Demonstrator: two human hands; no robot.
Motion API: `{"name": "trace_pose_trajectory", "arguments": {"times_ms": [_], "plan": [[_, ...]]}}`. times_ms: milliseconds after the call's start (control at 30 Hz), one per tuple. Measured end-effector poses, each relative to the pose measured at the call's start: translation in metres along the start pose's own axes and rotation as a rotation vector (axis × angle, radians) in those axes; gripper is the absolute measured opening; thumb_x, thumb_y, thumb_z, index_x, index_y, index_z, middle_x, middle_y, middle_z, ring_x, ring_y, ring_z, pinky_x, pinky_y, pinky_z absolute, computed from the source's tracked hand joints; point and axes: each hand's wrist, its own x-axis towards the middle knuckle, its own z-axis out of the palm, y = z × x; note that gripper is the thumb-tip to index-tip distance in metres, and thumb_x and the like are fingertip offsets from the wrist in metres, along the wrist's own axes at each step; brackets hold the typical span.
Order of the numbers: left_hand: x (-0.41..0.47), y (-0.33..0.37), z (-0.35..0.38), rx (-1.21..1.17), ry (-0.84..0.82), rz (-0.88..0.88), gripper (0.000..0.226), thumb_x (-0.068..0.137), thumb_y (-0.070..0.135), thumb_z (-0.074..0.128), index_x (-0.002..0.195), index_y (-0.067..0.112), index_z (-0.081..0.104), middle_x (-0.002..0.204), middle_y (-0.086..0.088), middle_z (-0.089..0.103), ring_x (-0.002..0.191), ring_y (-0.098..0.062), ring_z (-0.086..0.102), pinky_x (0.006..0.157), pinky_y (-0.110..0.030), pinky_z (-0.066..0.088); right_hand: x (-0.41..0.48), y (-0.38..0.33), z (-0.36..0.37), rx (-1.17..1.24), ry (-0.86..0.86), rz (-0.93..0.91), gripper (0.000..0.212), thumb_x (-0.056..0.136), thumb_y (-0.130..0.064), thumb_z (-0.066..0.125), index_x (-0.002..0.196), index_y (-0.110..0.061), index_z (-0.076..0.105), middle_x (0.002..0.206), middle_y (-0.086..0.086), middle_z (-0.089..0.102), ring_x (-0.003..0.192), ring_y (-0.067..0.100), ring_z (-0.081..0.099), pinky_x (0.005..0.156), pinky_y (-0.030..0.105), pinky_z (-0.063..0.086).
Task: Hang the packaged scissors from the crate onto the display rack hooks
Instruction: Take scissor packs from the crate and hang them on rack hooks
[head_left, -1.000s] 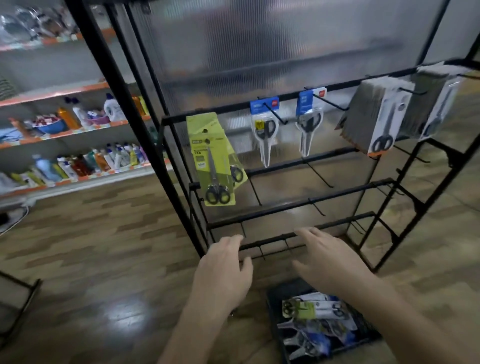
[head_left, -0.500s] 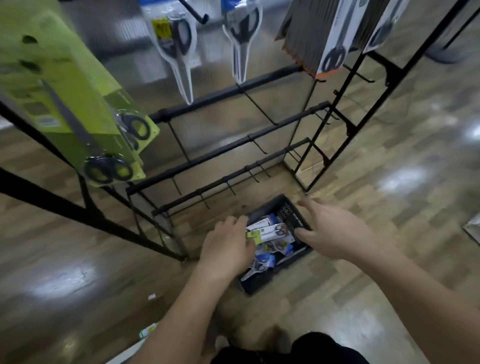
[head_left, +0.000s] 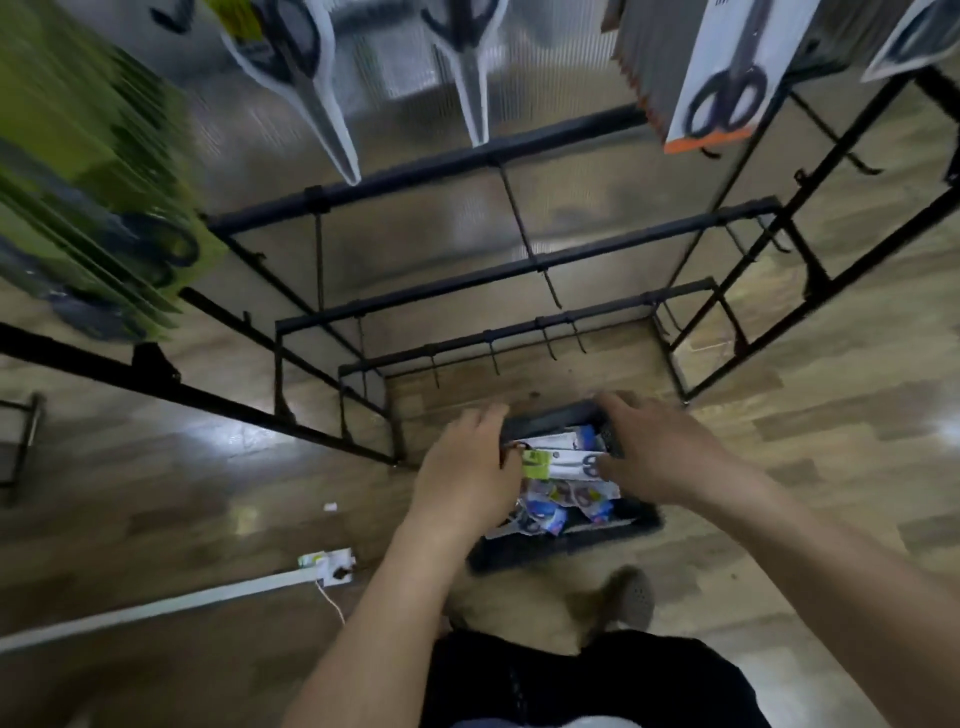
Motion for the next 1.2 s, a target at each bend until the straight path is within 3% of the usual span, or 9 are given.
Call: {"name": "trace_pose_trajectory", "arguments": {"times_ms": [300,500,600,667,767,867,967,1100,1200], "plan": [[0.033,0.028,0.013,-0.012,0.002,0.01,0.056,0.104,0.033,0.05,0.157,0.029,0.034,0.156,0.008,0.041,0.142,-0.015,0.036,0.112,-0.033,0.037,0.03,0.049,-0.004,0.066,-0.059,0.017,0.075,0.094,-0.047,0.06,0.157,-0.03,0.023,0.155,0.002,0.042,0.134,0.031,0.048,0.1,0.043,0.047],[0.097,0.001,0.065,0.056,-0.138,0.016,0.058,0.104,0.037,0.05,0.158,0.03,0.03,0.153,0.004,0.043,0.136,-0.02,0.043,0.108,-0.04,0.044,0.085,0.078,0.049,0.128,-0.079,0.044,0.072,0.094,-0.044,0.061,0.155,-0.022,0.028,0.152,0.005,0.043,0.13,0.032,0.051,0.101,0.044,0.047],[0.126,-0.017,0.126,-0.027,-0.08,-0.053,0.056,0.103,0.036,0.052,0.155,0.032,0.033,0.148,0.006,0.047,0.132,-0.018,0.047,0.104,-0.039,0.047,0.136,0.101,0.105,0.179,-0.124,-0.016,0.068,0.094,-0.041,0.062,0.152,-0.02,0.033,0.148,0.007,0.046,0.125,0.03,0.053,0.097,0.043,0.048],[0.142,-0.033,0.183,-0.069,-0.06,-0.1,0.057,0.103,0.036,0.053,0.156,0.031,0.032,0.149,0.006,0.047,0.133,-0.017,0.047,0.107,-0.039,0.047,0.176,0.12,0.15,0.217,-0.176,-0.039,0.072,0.096,-0.041,0.063,0.156,-0.021,0.027,0.15,0.006,0.043,0.121,0.028,0.054,0.093,0.04,0.048],[0.166,-0.07,0.284,-0.062,-0.07,-0.175,0.062,0.104,0.039,0.052,0.16,0.028,0.027,0.157,0.006,0.04,0.143,-0.017,0.037,0.115,-0.035,0.038,0.239,0.159,0.236,0.173,-0.322,-0.066,0.079,0.099,-0.046,0.061,0.16,-0.021,0.018,0.156,0.008,0.038,0.13,0.029,0.049,0.096,0.038,0.045],[0.198,-0.106,0.375,-0.055,-0.068,-0.102,0.061,0.103,0.035,0.056,0.159,0.026,0.032,0.155,0.005,0.044,0.144,-0.018,0.036,0.118,-0.035,0.036,0.301,0.205,0.328,0.136,-0.376,-0.065,0.08,0.098,-0.044,0.064,0.16,-0.02,0.019,0.154,0.005,0.039,0.131,0.027,0.047,0.092,0.032,0.04],[0.221,-0.14,0.445,-0.151,-0.064,-0.08,0.055,0.105,0.035,0.052,0.157,0.035,0.034,0.153,0.011,0.043,0.141,-0.008,0.034,0.115,-0.033,0.04,0.372,0.235,0.405,0.042,-0.379,-0.101,0.081,0.097,-0.037,0.068,0.158,-0.016,0.021,0.155,0.008,0.037,0.132,0.03,0.046,0.093,0.036,0.042],[0.241,-0.183,0.517,0.071,-0.182,0.032,0.062,0.106,0.05,0.041,0.159,0.049,0.009,0.162,0.023,0.018,0.148,-0.002,0.012,0.123,-0.028,0.021,0.465,0.258,0.487,-0.207,-0.37,-0.195,0.076,0.096,-0.045,0.063,0.154,-0.017,0.023,0.144,0.013,0.045,0.119,0.033,0.052,0.094,0.046,0.052],[0.26,-0.2,0.536,0.154,-0.171,0.043,0.061,0.104,0.052,0.043,0.157,0.048,0.014,0.16,0.025,0.019,0.145,0.0,0.016,0.116,-0.017,0.017,0.529,0.252,0.533,-0.347,-0.332,-0.157,0.093,0.093,-0.053,0.065,0.161,-0.02,0.009,0.15,0.016,0.043,0.117,0.038,0.056,0.093,0.051,0.055]]}}
